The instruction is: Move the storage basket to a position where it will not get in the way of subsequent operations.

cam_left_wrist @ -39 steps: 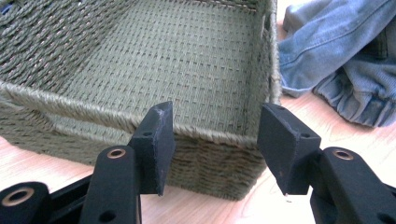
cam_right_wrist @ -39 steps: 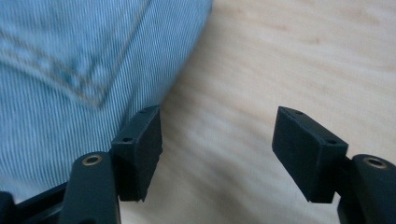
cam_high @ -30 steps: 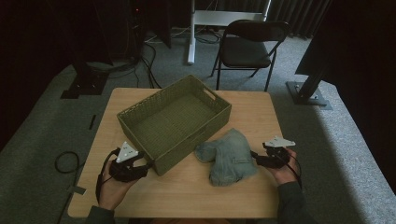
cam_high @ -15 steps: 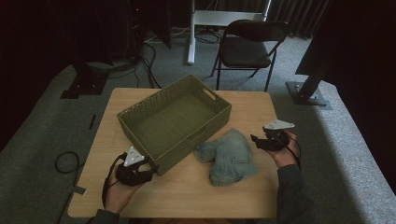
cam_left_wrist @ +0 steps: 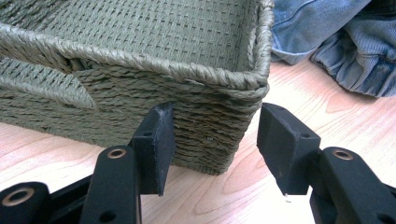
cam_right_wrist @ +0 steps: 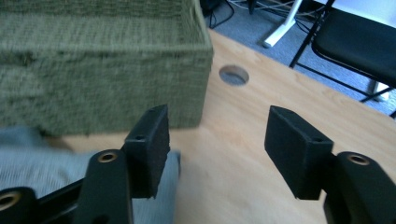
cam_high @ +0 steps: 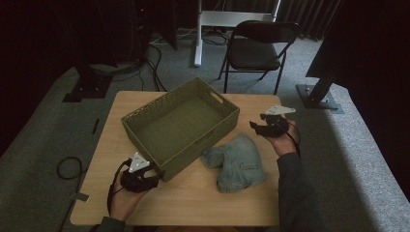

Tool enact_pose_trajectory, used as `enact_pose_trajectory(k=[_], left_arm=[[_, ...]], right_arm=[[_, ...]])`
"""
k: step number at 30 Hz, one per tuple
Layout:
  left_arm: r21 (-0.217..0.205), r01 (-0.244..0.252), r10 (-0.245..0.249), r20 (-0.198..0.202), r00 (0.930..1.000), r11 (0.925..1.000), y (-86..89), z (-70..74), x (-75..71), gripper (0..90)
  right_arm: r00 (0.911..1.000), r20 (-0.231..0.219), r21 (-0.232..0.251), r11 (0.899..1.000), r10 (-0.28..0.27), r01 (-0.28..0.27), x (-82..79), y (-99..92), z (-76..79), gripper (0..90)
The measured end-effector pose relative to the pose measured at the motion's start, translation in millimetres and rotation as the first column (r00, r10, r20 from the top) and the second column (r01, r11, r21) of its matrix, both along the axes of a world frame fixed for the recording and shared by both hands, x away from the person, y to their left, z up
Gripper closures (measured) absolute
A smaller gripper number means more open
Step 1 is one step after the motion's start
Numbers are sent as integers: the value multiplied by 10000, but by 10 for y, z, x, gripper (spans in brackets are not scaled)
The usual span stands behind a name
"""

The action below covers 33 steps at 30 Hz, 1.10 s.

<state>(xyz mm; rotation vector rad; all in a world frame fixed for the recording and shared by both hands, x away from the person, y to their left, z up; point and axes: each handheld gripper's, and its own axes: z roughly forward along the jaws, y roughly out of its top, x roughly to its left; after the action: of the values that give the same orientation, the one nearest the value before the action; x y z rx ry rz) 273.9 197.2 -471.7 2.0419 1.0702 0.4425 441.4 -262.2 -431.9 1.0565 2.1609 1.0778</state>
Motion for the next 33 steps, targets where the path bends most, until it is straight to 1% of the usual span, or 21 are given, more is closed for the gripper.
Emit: enact_pose_trajectory(k=[3, 4, 7, 12, 16, 17, 18, 20, 22, 23, 24, 25, 30, 33], left_arm=[[318, -11, 7, 140, 9999, 9995, -18, 2, -11, 484], [320, -37, 32, 151, 9999, 9995, -18, 0, -11, 491], [20, -73, 73, 26, 10000, 10000, 9, -3, 2, 514], [63, -103, 103, 96, 9999, 9999, 3, -8, -7, 522], [17, -90, 90, 87, 9999, 10000, 7, -10, -4, 523], [11, -78, 78, 84, 9999, 10000, 8, -10, -3, 523], [10, -74, 74, 82, 9999, 10000, 10, -10, -2, 522], [-1, -61, 61, 85, 9999, 10000, 12, -12, -2, 521], [-13, -53, 54, 81, 10000, 10000, 15, -13, -1, 520], [-28, -39, 39, 84, 10000, 10000, 17, -14, 1, 520], [-30, -25, 25, 91, 10000, 10000, 20, -14, 2, 520], [-32, -20, 21, 95, 10000, 10000, 21, -15, 3, 520], [-45, -6, 7, 57, 10000, 10000, 29, -12, 10, 519], [-77, -73, 73, 55, 10000, 9999, 30, -13, 15, 519]], right_arm=[[9999, 70, 39, 10000, 90, -90, 114, 79, 32, 456], [9999, 86, 27, 9999, 122, -122, 147, 107, 42, 473], [9997, 147, 35, 9998, 182, -183, 252, 179, 57, 533], [9999, 27, 263, 9996, 105, -106, 459, 279, 29, 573], [9999, -133, 818, 9966, -97, 107, 595, 333, 34, 596], [9998, -183, 850, 9963, -126, 141, 624, 353, 32, 600], [9997, -220, 818, 9965, -136, 154, 652, 380, 24, 602], [9993, -324, 589, 9981, -168, 186, 708, 435, -3, 605], [9984, -478, 454, 9985, -289, 311, 758, 474, -32, 605], [9983, -470, 441, 9984, -346, 366, 774, 491, -43, 605], [9981, -513, 317, 9988, -344, 361, 794, 521, -59, 604], [9981, -513, 317, 9988, -344, 361, 794, 521, -59, 604], [9975, -595, 23, 9993, -371, 373, 824, 566, -55, 610], [9971, -654, 22, 9992, -388, 390, 821, 565, -54, 618]])
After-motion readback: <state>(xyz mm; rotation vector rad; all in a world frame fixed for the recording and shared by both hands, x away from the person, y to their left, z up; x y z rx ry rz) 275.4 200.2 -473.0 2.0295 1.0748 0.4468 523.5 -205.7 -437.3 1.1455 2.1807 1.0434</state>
